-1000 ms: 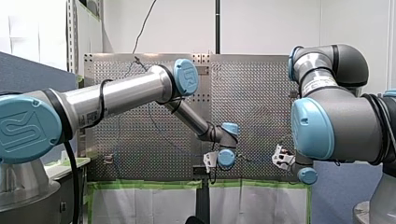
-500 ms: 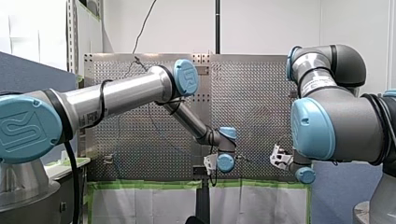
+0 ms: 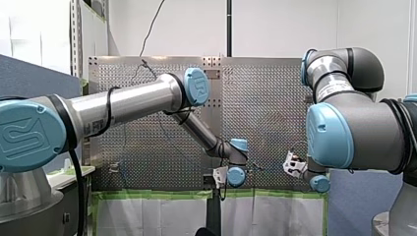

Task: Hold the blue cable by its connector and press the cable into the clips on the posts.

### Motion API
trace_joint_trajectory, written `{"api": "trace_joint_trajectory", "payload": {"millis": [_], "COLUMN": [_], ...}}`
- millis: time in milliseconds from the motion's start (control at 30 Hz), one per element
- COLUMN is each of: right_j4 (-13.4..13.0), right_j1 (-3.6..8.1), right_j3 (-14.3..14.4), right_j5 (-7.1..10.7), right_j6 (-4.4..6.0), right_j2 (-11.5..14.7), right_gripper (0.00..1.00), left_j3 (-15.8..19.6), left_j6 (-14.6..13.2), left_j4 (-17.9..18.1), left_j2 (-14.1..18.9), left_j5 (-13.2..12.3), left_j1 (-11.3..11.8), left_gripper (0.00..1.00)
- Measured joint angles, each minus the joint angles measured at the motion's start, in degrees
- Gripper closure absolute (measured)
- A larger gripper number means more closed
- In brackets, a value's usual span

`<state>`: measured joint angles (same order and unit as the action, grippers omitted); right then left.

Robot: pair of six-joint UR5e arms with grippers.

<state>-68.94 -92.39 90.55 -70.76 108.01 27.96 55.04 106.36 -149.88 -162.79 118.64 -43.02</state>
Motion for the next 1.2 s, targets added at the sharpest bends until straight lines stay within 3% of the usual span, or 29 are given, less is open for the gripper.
{"api": "trace_joint_trajectory", "payload": {"millis": [167, 500, 1200], "right_j4": [0.09, 2.78, 4.17], "right_j1": [-0.02, -0.08, 0.28], "right_j3": [-0.43, -2.9, -4.92], "right_j5": [-0.46, -2.8, -2.99], "right_j6": [0.08, -0.64, -0.62], "right_j2": [-0.67, -2.7, -2.76], "right_gripper": [1.0, 1.0, 1.0], "left_j3": [-0.45, 0.08, -3.9], "left_j6": [-0.1, -0.36, -1.01], "left_j4": [0.01, 0.03, -3.59], "left_j2": [-0.01, -0.31, -1.93], "left_j5": [-0.32, -1.48, -1.72], "left_j1": [0.1, 0.24, 0.83], "left_gripper": [1.0, 1.0, 1.0]}}
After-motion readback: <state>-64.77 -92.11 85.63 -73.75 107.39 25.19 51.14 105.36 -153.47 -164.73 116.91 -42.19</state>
